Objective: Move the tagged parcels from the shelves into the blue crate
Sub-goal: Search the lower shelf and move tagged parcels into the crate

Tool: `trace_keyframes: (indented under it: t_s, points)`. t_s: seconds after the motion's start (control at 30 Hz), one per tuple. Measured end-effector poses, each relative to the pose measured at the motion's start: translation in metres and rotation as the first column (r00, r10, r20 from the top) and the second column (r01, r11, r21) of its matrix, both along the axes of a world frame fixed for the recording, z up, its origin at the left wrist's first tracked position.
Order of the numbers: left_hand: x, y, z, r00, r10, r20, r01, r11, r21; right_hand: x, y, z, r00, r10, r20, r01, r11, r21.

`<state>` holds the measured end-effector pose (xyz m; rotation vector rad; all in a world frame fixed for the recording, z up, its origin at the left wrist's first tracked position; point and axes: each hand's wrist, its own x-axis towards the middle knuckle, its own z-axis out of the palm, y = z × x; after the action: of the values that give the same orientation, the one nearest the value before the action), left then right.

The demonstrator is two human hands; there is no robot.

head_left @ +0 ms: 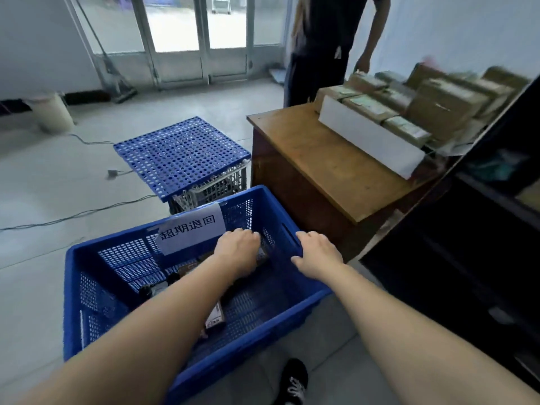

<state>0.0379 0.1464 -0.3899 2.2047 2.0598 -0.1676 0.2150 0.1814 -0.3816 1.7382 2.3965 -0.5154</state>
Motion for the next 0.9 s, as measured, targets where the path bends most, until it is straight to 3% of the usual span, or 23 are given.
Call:
trace_keyframes:
  t_s: [0.4, 0.9]
  points:
    - [0.142, -0.016, 0.110, 0.946, -0.322, -0.039, 0.324, 0.932, 0.159, 0.150, -0.079, 0.103, 0.954, -0.300, -0.024, 0.300, 0.940, 0.165]
    - [0.421, -0.062, 0.164, 0.816, -0.577, -0.032, 0.569, 0.792, 0.224, 0.415, -0.187, 0.161, 0.823, -0.568, -0.017, 0.551, 0.789, 0.272]
